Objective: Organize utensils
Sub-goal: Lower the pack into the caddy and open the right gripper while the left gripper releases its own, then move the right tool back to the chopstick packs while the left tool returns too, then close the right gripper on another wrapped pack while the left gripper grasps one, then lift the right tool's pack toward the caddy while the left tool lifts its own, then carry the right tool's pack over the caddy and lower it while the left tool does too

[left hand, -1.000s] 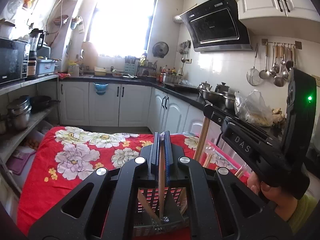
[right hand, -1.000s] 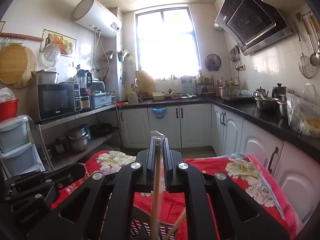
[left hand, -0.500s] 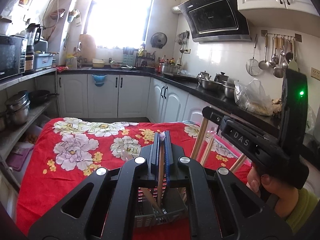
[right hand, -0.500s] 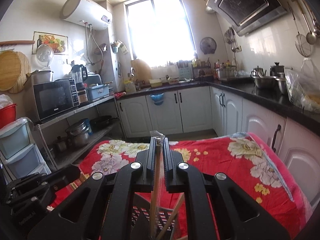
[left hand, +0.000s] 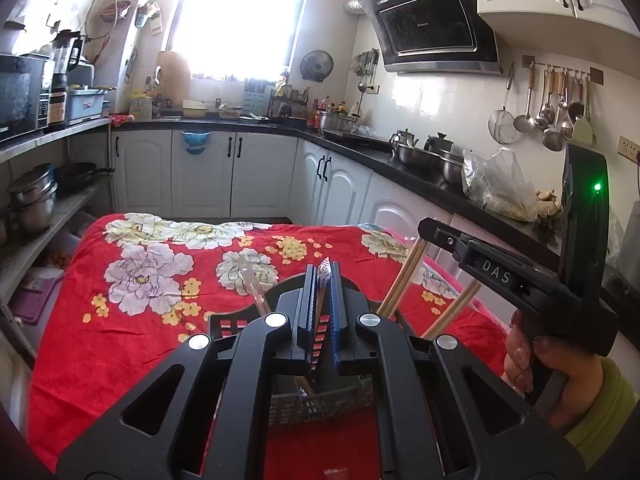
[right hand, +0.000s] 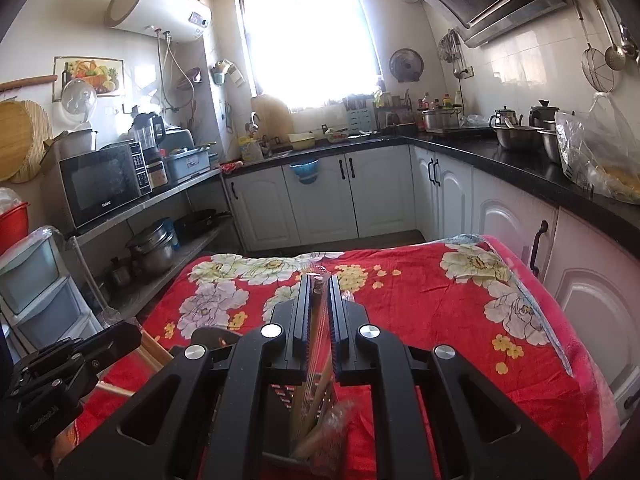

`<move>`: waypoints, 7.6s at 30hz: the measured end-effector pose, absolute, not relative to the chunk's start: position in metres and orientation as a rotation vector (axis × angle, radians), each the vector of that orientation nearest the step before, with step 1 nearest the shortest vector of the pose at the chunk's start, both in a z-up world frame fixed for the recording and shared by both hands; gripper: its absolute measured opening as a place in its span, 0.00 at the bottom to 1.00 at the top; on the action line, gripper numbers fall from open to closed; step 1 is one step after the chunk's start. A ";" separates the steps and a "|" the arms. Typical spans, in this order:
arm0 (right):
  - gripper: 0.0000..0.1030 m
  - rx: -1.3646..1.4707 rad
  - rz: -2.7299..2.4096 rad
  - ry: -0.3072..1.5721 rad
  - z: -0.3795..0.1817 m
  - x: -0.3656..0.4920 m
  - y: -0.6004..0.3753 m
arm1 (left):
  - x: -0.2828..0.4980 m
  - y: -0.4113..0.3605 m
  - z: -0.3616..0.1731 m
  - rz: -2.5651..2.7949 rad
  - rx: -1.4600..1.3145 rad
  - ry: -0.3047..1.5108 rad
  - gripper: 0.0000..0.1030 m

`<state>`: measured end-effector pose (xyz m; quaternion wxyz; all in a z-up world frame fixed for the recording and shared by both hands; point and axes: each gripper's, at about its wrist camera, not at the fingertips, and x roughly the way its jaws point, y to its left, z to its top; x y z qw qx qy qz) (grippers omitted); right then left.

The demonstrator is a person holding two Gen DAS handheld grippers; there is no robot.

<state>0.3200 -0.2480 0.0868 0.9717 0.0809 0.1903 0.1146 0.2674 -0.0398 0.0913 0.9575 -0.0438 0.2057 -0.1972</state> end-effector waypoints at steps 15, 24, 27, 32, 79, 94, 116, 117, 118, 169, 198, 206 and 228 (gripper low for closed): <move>0.13 0.147 0.246 0.438 0.088 0.304 -0.256 | 0.254 -0.032 0.088 -0.403 -0.118 0.474 0.33; 0.24 0.134 0.241 0.448 0.090 0.286 -0.262 | 0.244 -0.030 0.088 -0.439 -0.147 0.494 0.42; 0.29 0.130 0.240 0.445 0.093 0.280 -0.263 | 0.240 -0.028 0.090 -0.438 -0.146 0.492 0.46; 0.31 0.115 0.232 0.441 0.097 0.267 -0.265 | 0.232 -0.023 0.091 -0.448 -0.158 0.492 0.54; 0.43 0.063 0.280 0.601 0.040 0.185 -0.246 | 0.174 0.009 0.041 -0.404 -0.187 0.588 0.89; 0.43 0.082 0.282 0.712 -0.002 0.176 -0.252 | 0.171 -0.001 0.012 -0.408 -0.161 0.677 0.89; 0.26 0.156 0.284 0.884 -0.048 0.191 -0.267 | 0.186 -0.042 -0.039 -0.515 -0.124 0.879 0.59; 0.26 0.158 0.282 0.891 -0.050 0.194 -0.266 | 0.188 -0.043 -0.043 -0.516 -0.121 0.895 0.57; 0.25 0.161 0.279 0.904 -0.052 0.197 -0.266 | 0.189 -0.044 -0.046 -0.516 -0.120 0.906 0.54; 0.07 0.227 0.288 0.794 -0.026 0.207 -0.277 | 0.232 -0.057 -0.047 -0.488 -0.061 0.931 0.08; 0.05 0.110 0.387 0.449 0.107 0.164 -0.249 | 0.185 0.016 0.103 -0.471 -0.209 0.512 0.07; 0.05 0.096 0.411 0.397 0.128 0.164 -0.237 | 0.183 0.019 0.128 -0.477 -0.205 0.448 0.07; 0.04 0.079 0.477 0.292 0.173 0.177 -0.211 | 0.195 0.024 0.197 -0.436 -0.169 0.288 0.07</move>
